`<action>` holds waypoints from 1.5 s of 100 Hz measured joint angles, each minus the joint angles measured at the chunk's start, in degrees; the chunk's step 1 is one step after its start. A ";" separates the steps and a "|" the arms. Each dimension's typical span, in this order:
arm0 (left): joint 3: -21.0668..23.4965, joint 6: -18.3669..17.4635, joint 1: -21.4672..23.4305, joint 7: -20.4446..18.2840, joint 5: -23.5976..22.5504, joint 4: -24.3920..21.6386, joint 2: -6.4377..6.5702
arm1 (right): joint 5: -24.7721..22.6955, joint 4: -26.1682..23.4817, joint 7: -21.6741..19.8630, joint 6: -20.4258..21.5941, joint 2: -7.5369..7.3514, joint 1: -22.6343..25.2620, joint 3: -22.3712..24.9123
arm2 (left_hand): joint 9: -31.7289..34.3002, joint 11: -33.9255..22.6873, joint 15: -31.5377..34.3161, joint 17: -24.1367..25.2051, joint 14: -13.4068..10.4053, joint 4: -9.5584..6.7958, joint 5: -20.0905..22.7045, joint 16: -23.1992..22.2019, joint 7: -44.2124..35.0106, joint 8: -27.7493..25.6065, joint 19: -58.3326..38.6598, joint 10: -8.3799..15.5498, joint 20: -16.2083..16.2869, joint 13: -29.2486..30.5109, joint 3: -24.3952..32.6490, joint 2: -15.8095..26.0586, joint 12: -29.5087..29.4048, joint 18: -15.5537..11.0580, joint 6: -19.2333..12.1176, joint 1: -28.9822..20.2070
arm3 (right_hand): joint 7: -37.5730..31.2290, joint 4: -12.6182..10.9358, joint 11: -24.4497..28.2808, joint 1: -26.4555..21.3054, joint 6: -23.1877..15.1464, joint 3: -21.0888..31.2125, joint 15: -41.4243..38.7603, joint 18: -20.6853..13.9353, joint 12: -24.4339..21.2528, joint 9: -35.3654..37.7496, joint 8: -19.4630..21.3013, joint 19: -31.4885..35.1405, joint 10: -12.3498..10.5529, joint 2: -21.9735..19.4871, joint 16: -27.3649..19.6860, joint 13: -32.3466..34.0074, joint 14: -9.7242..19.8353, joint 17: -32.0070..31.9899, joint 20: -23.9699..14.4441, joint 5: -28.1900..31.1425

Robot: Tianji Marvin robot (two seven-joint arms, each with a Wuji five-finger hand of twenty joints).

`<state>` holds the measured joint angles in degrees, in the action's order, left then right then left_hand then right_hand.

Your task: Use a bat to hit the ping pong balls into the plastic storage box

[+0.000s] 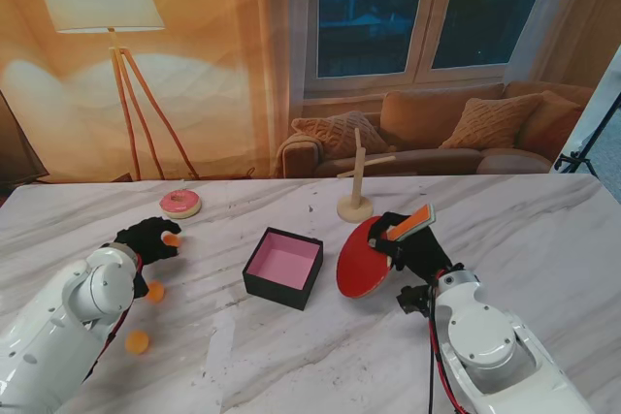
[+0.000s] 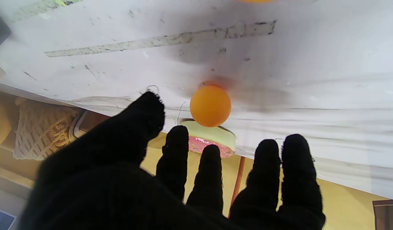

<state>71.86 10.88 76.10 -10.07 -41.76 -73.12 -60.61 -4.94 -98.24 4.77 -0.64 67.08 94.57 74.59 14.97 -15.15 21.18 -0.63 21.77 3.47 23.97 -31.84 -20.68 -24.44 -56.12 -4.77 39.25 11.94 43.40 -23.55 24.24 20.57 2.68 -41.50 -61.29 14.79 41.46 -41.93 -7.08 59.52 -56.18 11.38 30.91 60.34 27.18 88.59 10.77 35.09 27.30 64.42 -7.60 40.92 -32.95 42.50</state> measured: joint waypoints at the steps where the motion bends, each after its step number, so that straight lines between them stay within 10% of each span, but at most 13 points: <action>1: -0.12 0.00 -0.15 -0.02 0.00 0.15 0.00 | 0.07 -0.02 0.00 0.00 0.00 0.01 0.00 | 0.00 -0.42 0.03 -0.07 0.00 0.00 0.00 -0.01 -0.02 0.00 -0.20 0.00 -0.02 0.00 0.00 0.00 0.00 0.00 0.00 -0.01 | 0.00 0.00 0.02 0.00 0.00 -0.01 -0.01 0.00 0.03 0.00 0.00 0.00 0.00 -0.01 0.00 0.00 0.00 0.00 0.00 0.00; 95: -12.57 2.44 -11.06 4.43 1.84 13.53 -0.88 | 1.13 -0.12 -0.34 0.85 0.02 0.22 0.00 | 3.05 -20.65 26.37 -25.30 1.93 0.10 0.88 -13.55 -21.02 -5.87 -19.39 -7.40 -1.31 19.79 11.87 -4.43 16.95 -1.12 3.47 -8.44 | 0.00 -0.02 0.34 -0.03 0.01 -0.27 -0.74 0.00 0.49 -0.03 0.57 0.21 0.00 -0.28 0.01 -0.03 0.00 -0.69 -0.37 0.00; 122: -13.36 3.41 -11.07 4.46 1.08 13.50 -0.91 | 4.09 -0.24 -0.28 0.56 0.22 0.22 0.05 | 9.38 -22.04 26.92 -28.37 1.40 1.77 6.42 -15.59 -25.43 -8.00 -21.01 -8.48 -2.88 23.27 13.99 -6.75 18.17 -1.41 3.91 -10.87 | 0.00 -0.23 0.35 -0.30 0.02 -1.57 -0.83 -0.01 0.74 -0.12 0.60 0.32 0.00 -1.10 0.01 -0.58 0.00 -1.43 -0.38 0.00; 150: -14.06 3.31 -11.45 5.35 1.18 14.11 -1.04 | 7.22 0.74 -1.40 -0.29 0.40 -0.93 -0.25 | 20.44 -14.41 27.65 -33.85 0.88 7.74 12.73 -18.53 -34.35 -7.08 -25.92 -9.97 -4.84 30.13 14.58 -12.99 29.08 -1.19 3.50 -12.57 | 0.50 -0.20 0.85 -0.70 0.04 -2.46 -1.38 -0.08 1.75 -0.69 2.70 0.32 0.00 -1.72 0.59 -1.32 0.00 -2.56 -0.50 -0.05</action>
<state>57.79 14.19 64.65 -4.72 -40.59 -59.00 -61.65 2.28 -97.50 3.37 -0.93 67.48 93.64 74.34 35.41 -29.56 48.84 -34.48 22.64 11.21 36.70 -50.37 -55.03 -31.52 -82.04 -14.74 34.42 42.07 57.97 -36.53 53.32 19.38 6.18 -54.07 -60.79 14.59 42.31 -42.63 -7.04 57.06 -57.57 11.30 32.67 59.65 29.88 88.91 10.77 33.37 27.89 63.10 -7.60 38.36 -33.45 42.45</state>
